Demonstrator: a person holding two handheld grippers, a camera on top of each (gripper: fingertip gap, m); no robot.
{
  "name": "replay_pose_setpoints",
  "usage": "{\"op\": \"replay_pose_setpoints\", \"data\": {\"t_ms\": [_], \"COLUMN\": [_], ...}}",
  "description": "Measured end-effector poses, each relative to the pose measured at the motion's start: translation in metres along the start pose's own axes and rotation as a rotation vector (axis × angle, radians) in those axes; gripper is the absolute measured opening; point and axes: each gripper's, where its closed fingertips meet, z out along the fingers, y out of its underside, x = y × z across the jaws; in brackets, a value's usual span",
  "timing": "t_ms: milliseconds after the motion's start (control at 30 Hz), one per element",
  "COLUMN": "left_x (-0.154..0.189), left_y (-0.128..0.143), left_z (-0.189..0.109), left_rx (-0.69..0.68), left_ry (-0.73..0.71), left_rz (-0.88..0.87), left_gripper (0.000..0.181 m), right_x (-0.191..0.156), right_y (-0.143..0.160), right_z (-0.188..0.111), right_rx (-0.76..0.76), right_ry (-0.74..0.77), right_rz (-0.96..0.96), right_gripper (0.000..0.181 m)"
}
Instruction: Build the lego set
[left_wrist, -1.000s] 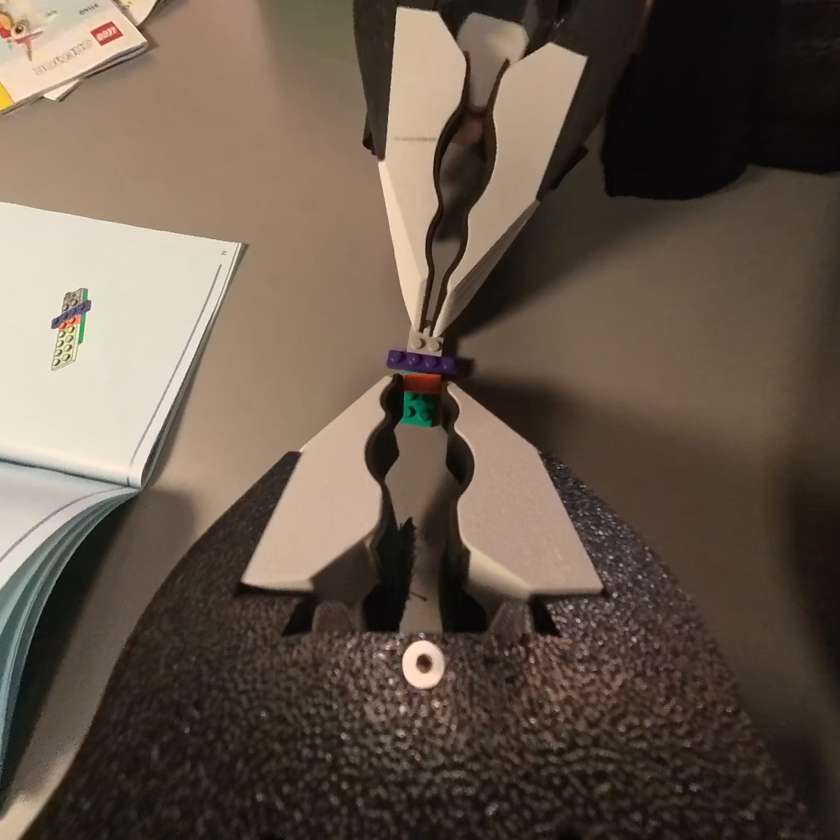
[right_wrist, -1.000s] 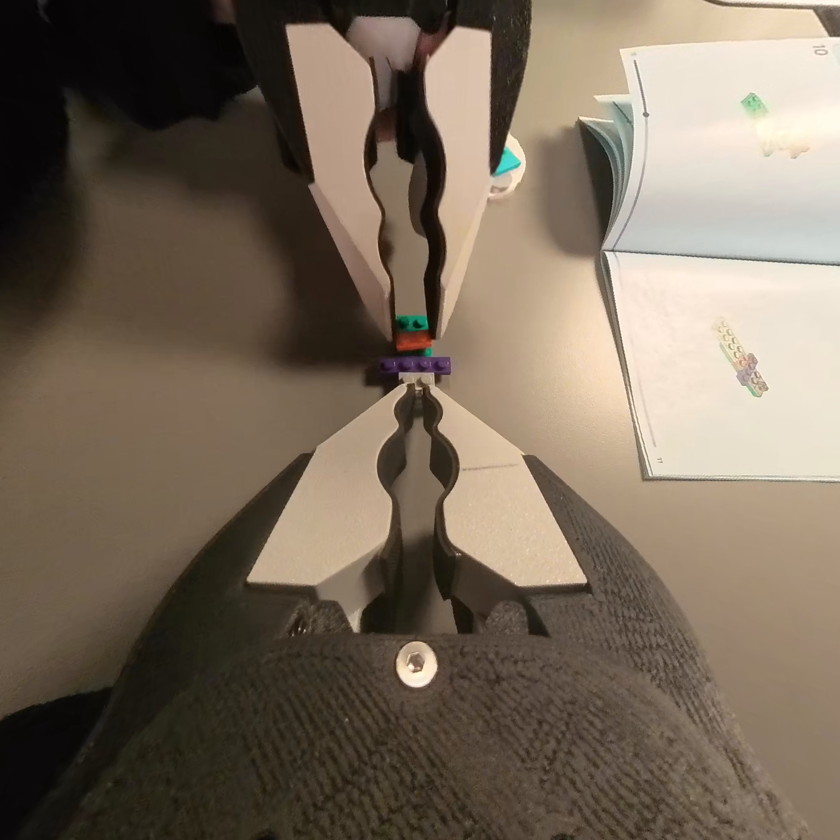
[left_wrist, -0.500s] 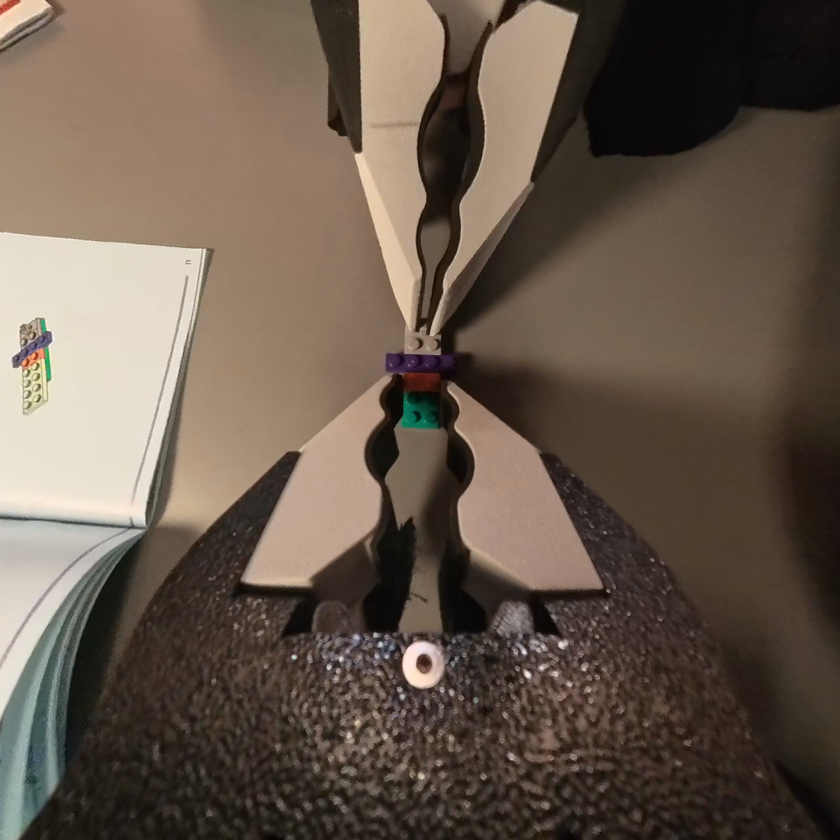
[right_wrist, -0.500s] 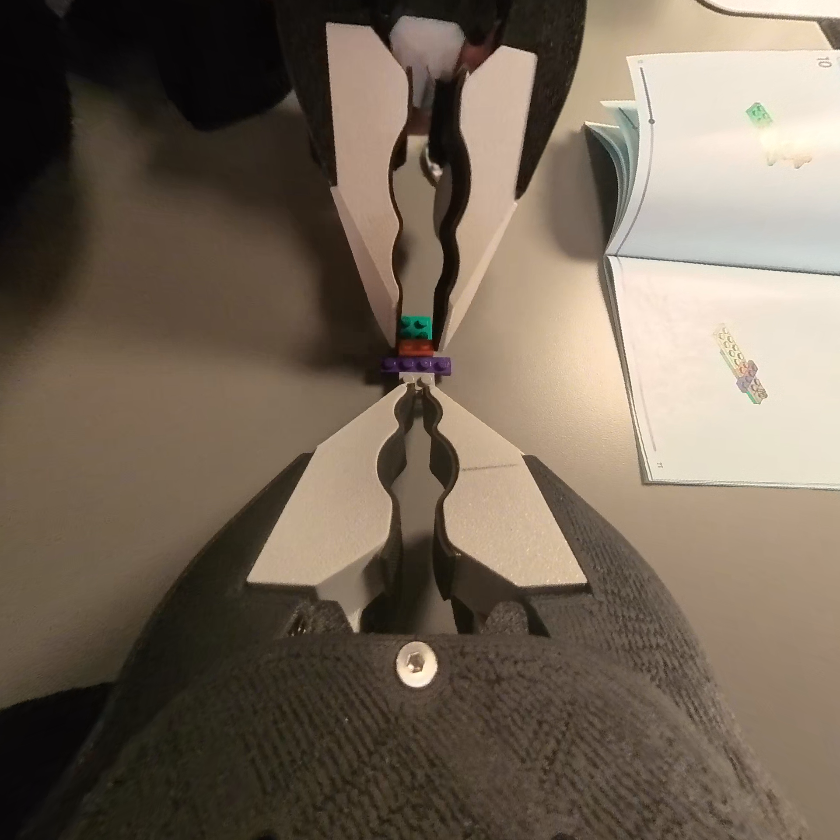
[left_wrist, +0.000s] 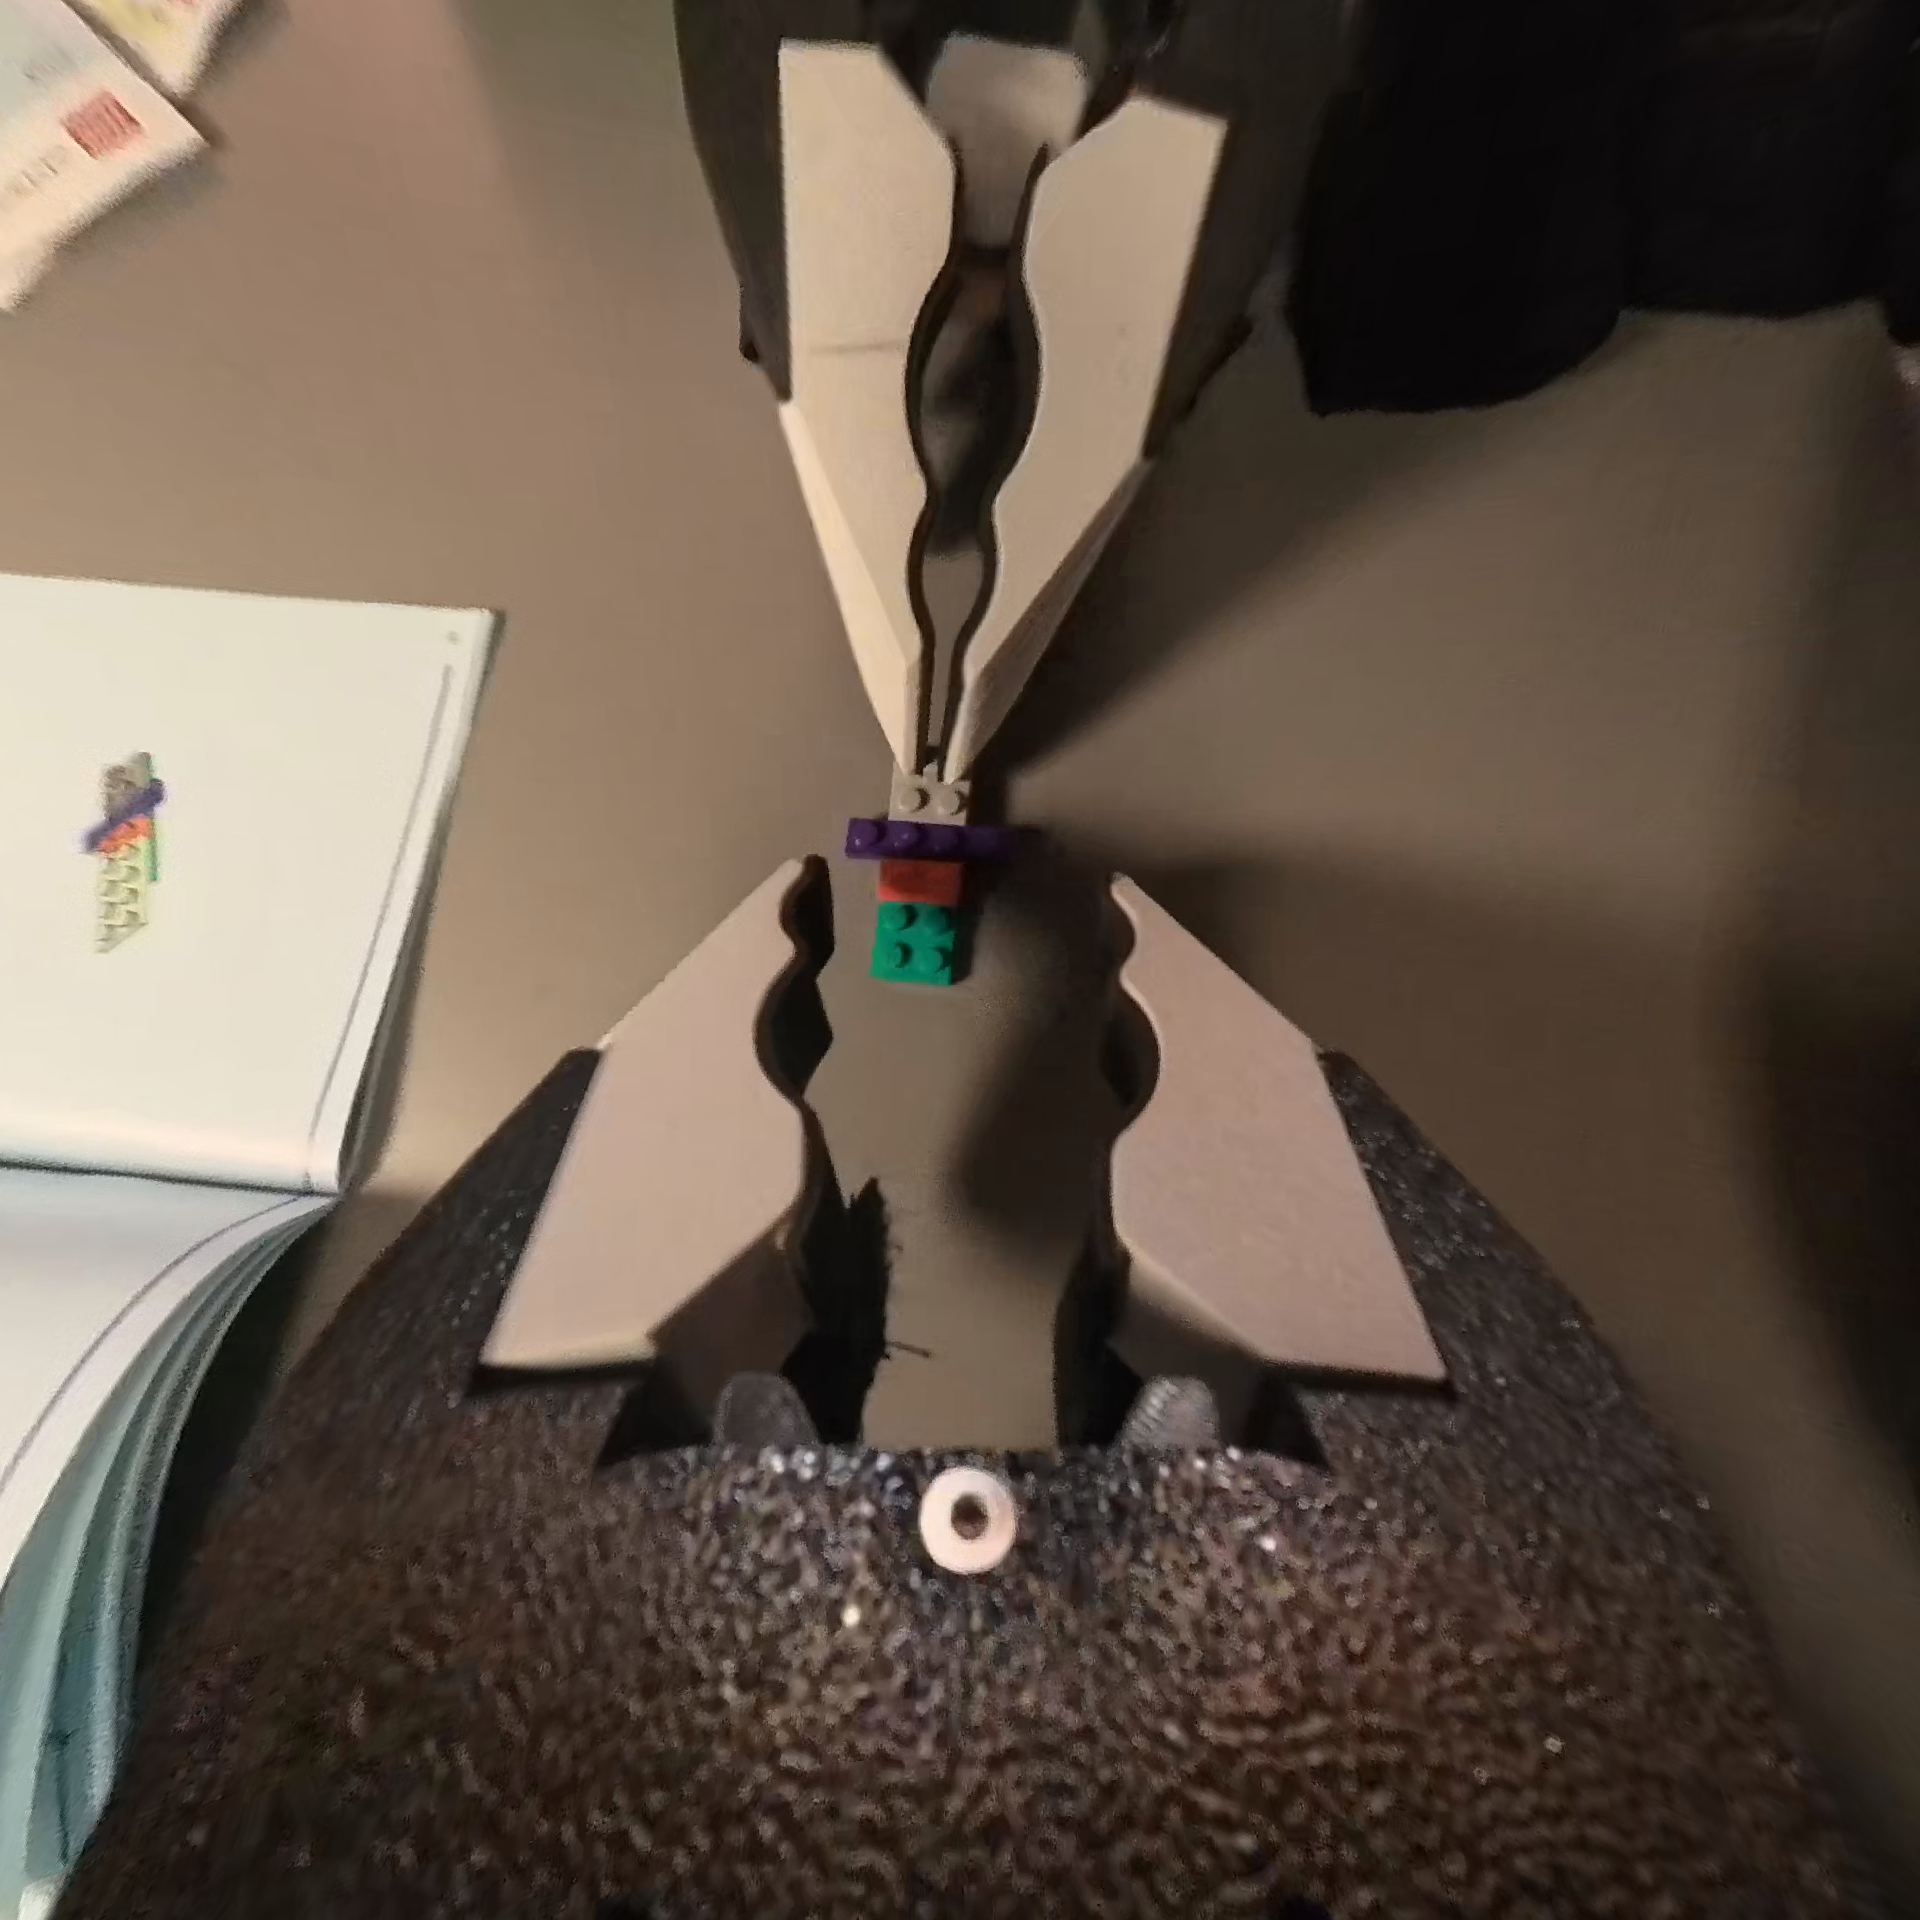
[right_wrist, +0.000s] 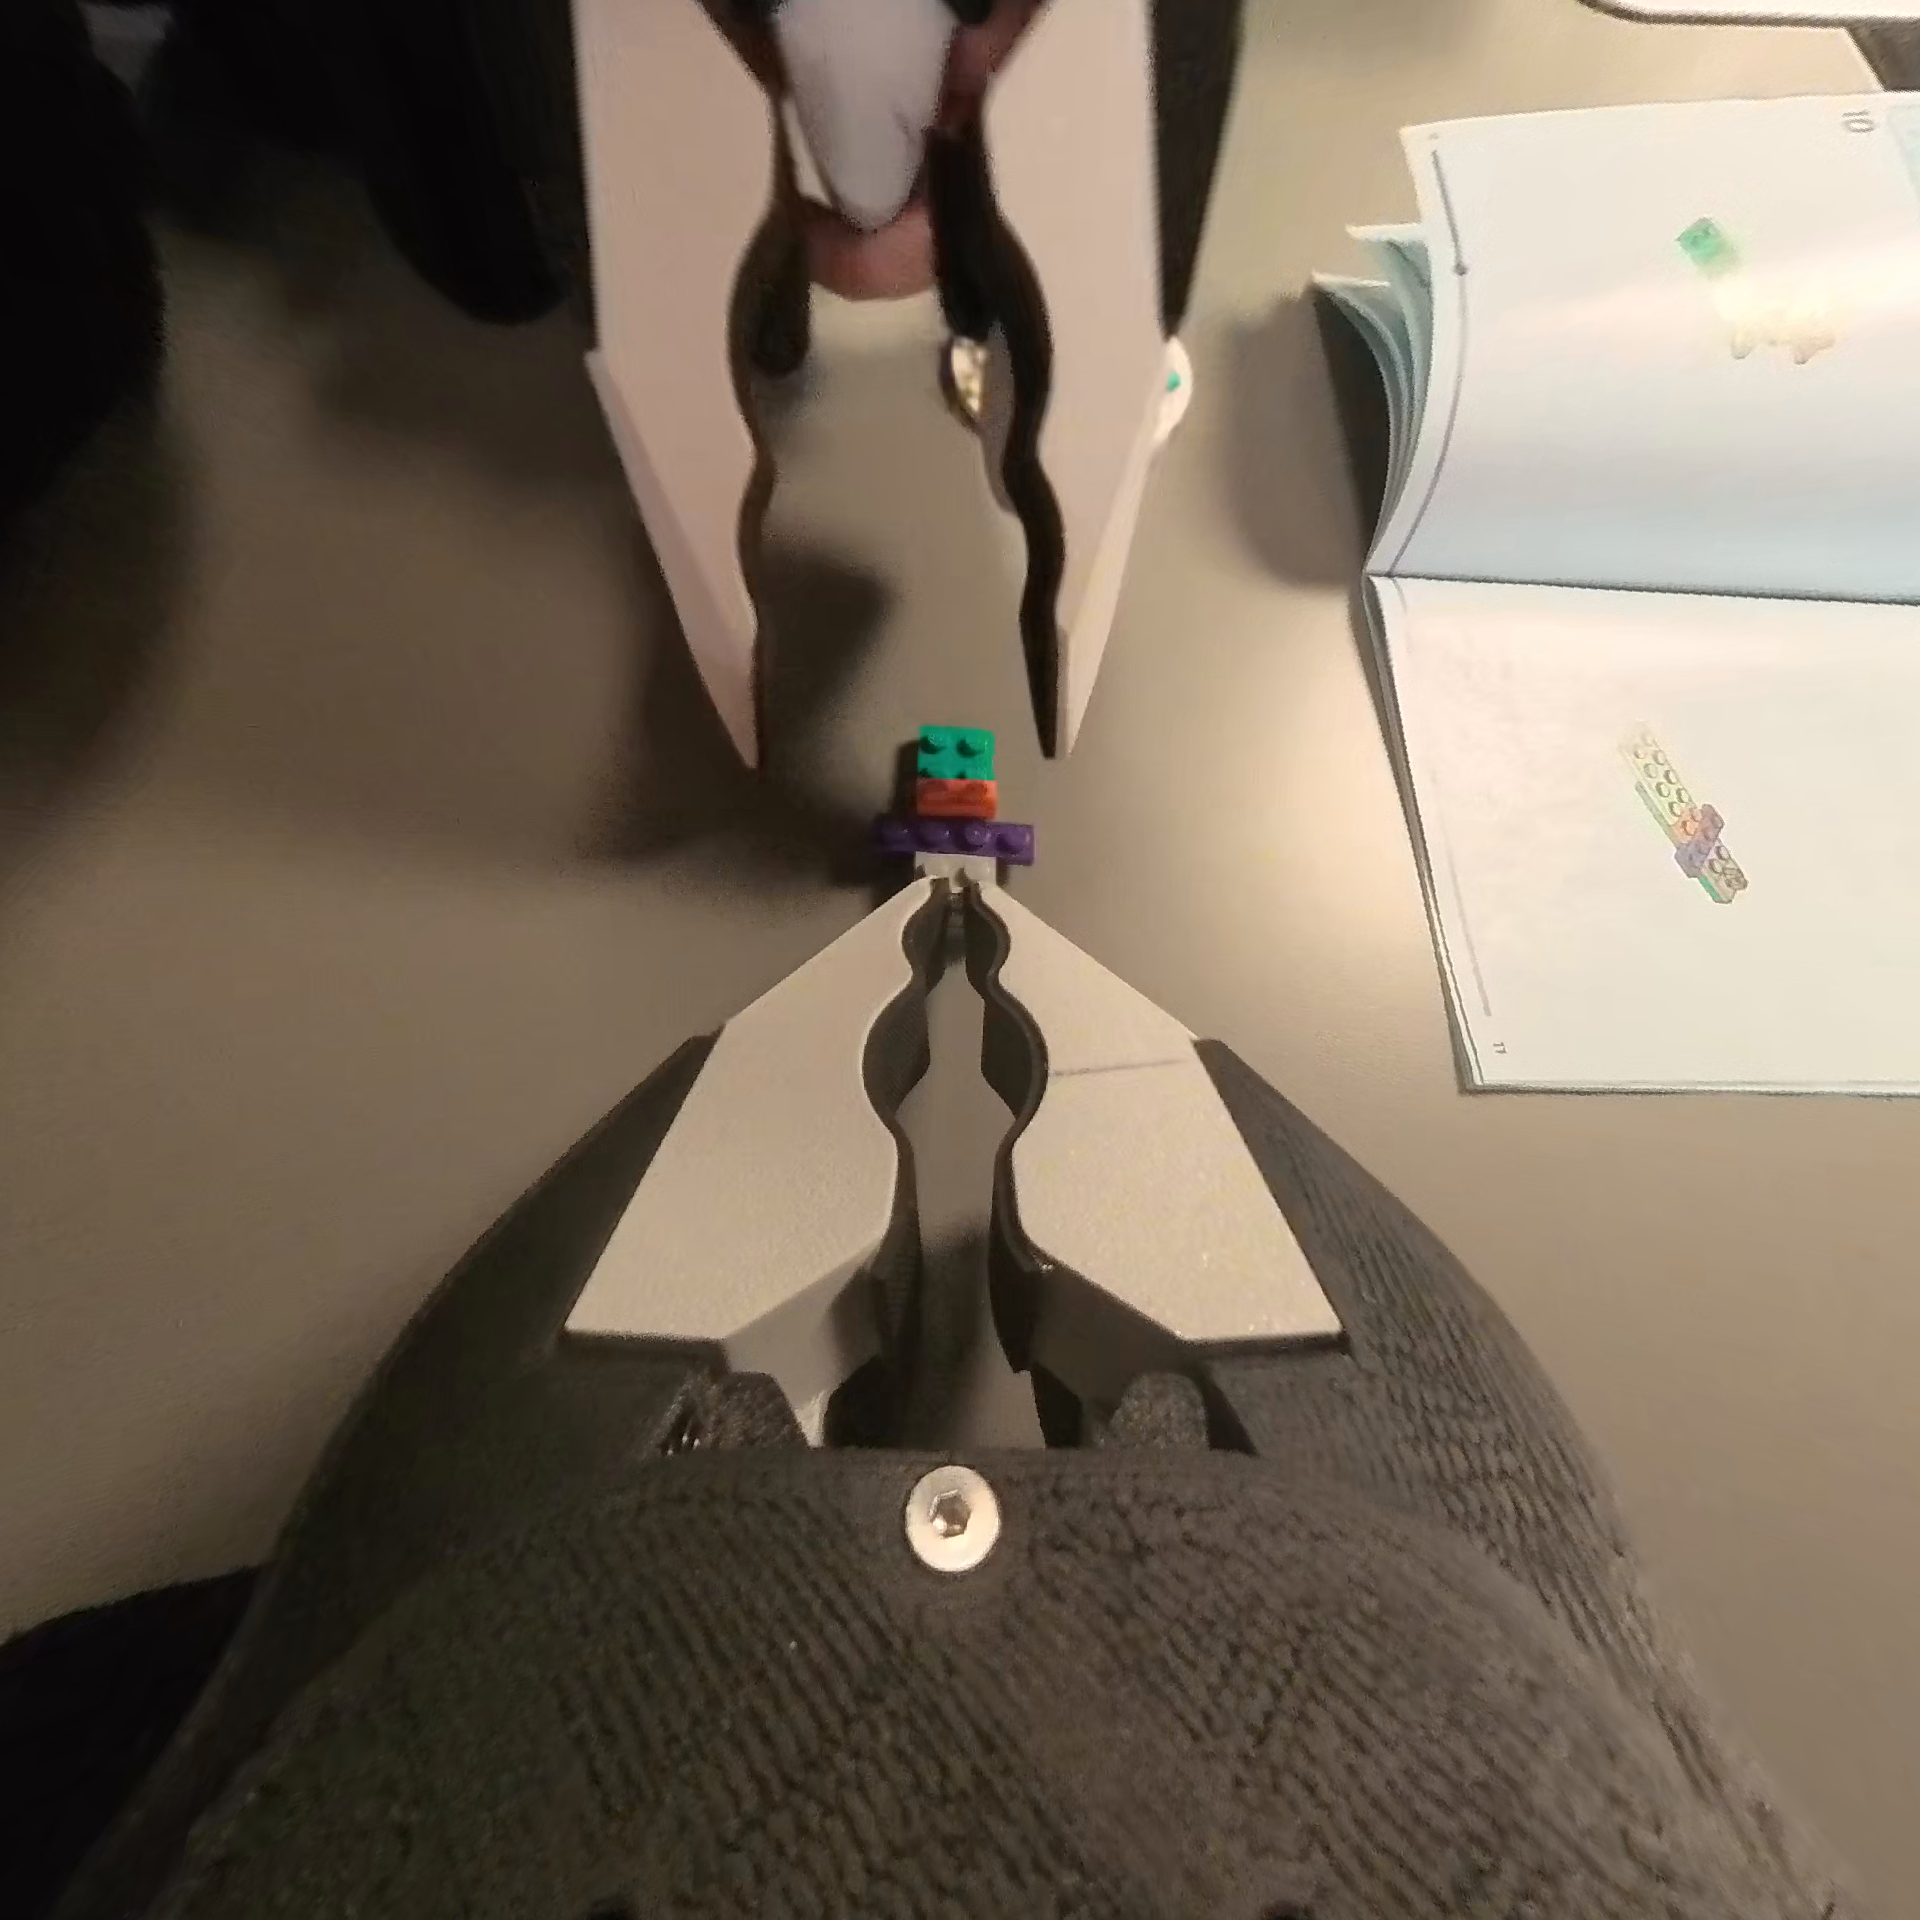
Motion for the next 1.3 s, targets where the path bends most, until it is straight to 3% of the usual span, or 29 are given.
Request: {"op": "replay_pose_setpoints", "data": {"t_ms": [33,233,333,400,833,1300], "left_x": [0.0,-0.01,-0.006,-0.006,-0.014,-0.009], "left_y": [-0.002,0.0,-0.004,-0.007,-0.025,-0.019], "left_z": [-0.003,-0.016,-0.016,-0.014,-0.026,-0.017], "left_rx": [0.033,0.084,0.087,0.091,0.16,0.112], "left_ry": [-0.034,-0.399,-0.523,-0.57,-0.702,-0.661], "left_rz": [0.038,0.529,0.814,0.904,1.07,1.168], "left_gripper": [0.051,0.061,0.053,0.05,0.02,0.006], "right_x": [0.001,0.004,0.005,0.004,0.0,-0.004], "right_y": [-0.001,-0.015,-0.026,-0.03,-0.036,-0.028], "right_z": [-0.001,-0.011,-0.016,-0.018,-0.021,-0.016], "right_rx": [0.009,0.085,0.107,0.118,0.141,0.11], "right_ry": [0.001,-0.003,0.004,0.004,-0.018,-0.049], "right_rz": [0.01,0.058,0.052,0.048,0.048,0.062], "right_gripper": [0.0,0.001,0.001,0.001,0.001,0.0]}}
